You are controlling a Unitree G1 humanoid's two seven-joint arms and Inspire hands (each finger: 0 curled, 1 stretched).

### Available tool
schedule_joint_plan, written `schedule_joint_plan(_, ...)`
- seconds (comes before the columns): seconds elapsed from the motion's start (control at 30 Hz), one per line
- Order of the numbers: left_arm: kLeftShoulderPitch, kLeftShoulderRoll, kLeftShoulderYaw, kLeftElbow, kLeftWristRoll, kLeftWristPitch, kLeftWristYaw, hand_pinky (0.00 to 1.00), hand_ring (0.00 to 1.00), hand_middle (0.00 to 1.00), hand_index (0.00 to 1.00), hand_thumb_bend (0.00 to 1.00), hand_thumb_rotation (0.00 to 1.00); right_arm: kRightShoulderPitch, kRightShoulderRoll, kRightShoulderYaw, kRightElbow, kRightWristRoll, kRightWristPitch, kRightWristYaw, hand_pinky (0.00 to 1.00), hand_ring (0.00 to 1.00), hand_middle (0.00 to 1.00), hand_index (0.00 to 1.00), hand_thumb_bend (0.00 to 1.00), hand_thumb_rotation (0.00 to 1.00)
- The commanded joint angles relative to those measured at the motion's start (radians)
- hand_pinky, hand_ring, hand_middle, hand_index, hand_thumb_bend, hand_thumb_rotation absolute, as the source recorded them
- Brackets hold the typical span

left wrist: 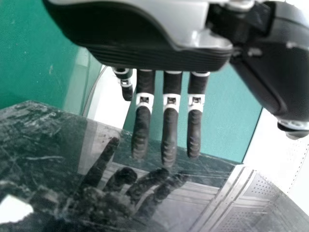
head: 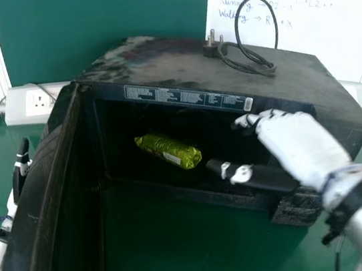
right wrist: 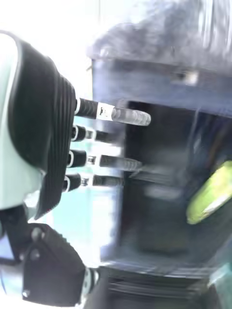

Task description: Put biscuit inside oven

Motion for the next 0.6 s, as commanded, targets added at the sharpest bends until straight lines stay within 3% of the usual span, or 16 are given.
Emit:
schedule_joint_plan(0.0, -0.004, 0.001, 0.008, 0.01, -0.006, -0.009, -0.003, 0.22, 0.3, 0.4, 0.49, 0.52, 0.09, 0.001, 0.024, -0.079, -0.024, 0.091, 0.046, -0.033, 0.46, 0.56, 0.64, 0.75, 0.78, 0.52)
schedule_joint_plan(0.1, -0.003, -0.001, 0.012, 0.009, -0.017, -0.004, -0.008, 0.22, 0.3, 0.4, 0.49, 0.52, 0.09, -0.021, 0.044, -0.132, -0.041, 0.167, 0.139, -0.067, 0.4, 0.52, 0.6, 0.72, 0.74, 0.43)
schedule_joint_plan(0.17, 0.001, -0.002, 0.012, 0.003, -0.018, -0.008, -0.011, 0.22, 0.3, 0.39, 0.49, 0.52, 0.09, -0.013, 0.06, -0.152, -0.031, 0.184, 0.128, -0.148, 0.33, 0.43, 0.54, 0.67, 0.78, 0.36)
schedule_joint_plan(0.27, 0.009, 0.002, 0.008, -0.004, -0.008, -0.03, -0.022, 0.23, 0.31, 0.4, 0.49, 0.52, 0.09, -0.009, 0.076, -0.2, -0.001, 0.252, 0.111, -0.236, 0.27, 0.37, 0.48, 0.66, 0.79, 0.32)
schedule_joint_plan(0.33, 0.015, 0.009, -0.002, -0.009, 0.009, -0.053, -0.035, 0.24, 0.31, 0.41, 0.49, 0.52, 0.09, -0.007, 0.089, -0.229, 0.009, 0.285, 0.127, -0.289, 0.27, 0.36, 0.46, 0.64, 0.8, 0.26)
schedule_joint_plan(0.4, 0.024, 0.011, -0.012, -0.021, 0.025, -0.072, -0.044, 0.25, 0.32, 0.41, 0.49, 0.52, 0.09, 0.005, 0.069, -0.269, 0.039, 0.322, 0.093, -0.326, 0.25, 0.35, 0.44, 0.62, 0.75, 0.28)
schedule_joint_plan(0.43, 0.028, 0.014, -0.019, -0.023, 0.039, -0.09, -0.051, 0.26, 0.33, 0.41, 0.53, 0.76, 0.23, 0.011, 0.061, -0.291, 0.057, 0.344, 0.07, -0.345, 0.24, 0.34, 0.44, 0.6, 0.73, 0.3)
schedule_joint_plan(0.47, 0.031, 0.016, -0.025, -0.023, 0.048, -0.11, -0.063, 0.27, 0.33, 0.41, 0.55, 0.84, 0.28, 0.017, 0.052, -0.313, 0.077, 0.364, 0.046, -0.36, 0.24, 0.34, 0.44, 0.59, 0.72, 0.3)
schedule_joint_plan(0.53, 0.033, 0.023, -0.036, -0.01, 0.068, -0.157, -0.094, 0.3, 0.35, 0.42, 0.57, 0.89, 0.32, 0.025, 0.035, -0.356, 0.127, 0.422, -0.006, -0.383, 0.23, 0.32, 0.42, 0.59, 0.71, 0.33)
schedule_joint_plan(0.57, 0.035, 0.026, -0.041, -0.005, 0.078, -0.174, -0.103, 0.32, 0.37, 0.43, 0.57, 0.89, 0.33, 0.026, 0.034, -0.374, 0.152, 0.457, -0.027, -0.395, 0.24, 0.32, 0.42, 0.58, 0.69, 0.31)
